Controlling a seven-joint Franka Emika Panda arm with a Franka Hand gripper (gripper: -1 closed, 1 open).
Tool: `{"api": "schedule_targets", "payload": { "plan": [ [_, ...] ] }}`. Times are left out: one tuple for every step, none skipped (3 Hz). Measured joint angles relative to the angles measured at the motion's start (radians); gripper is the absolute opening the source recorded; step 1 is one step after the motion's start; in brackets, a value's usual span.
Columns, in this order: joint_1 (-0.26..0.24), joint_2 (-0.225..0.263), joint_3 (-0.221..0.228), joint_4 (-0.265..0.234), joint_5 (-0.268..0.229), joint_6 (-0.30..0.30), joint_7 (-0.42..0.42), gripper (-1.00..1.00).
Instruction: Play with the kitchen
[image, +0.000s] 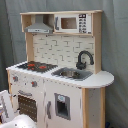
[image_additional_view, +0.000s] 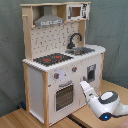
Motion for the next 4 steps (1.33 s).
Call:
{"api": "schedule_targets", "payload": {
  "plan": [
    [0.048, -0.002, -0.037, 0.0, -0.024, -0.022, -0.093, 1.0],
    [0.078, -0.002, -0.039, -0.001, -0.028, -0.05, -0.202, 1.0],
    [0.098, -0.002, -0.039, -0.006, -0.028, -0.056, -0.312, 1.0],
    [0.114, -0.001, -0.041, -0.008, -0.031, -0.057, -0.422, 1.0]
  ]
}}
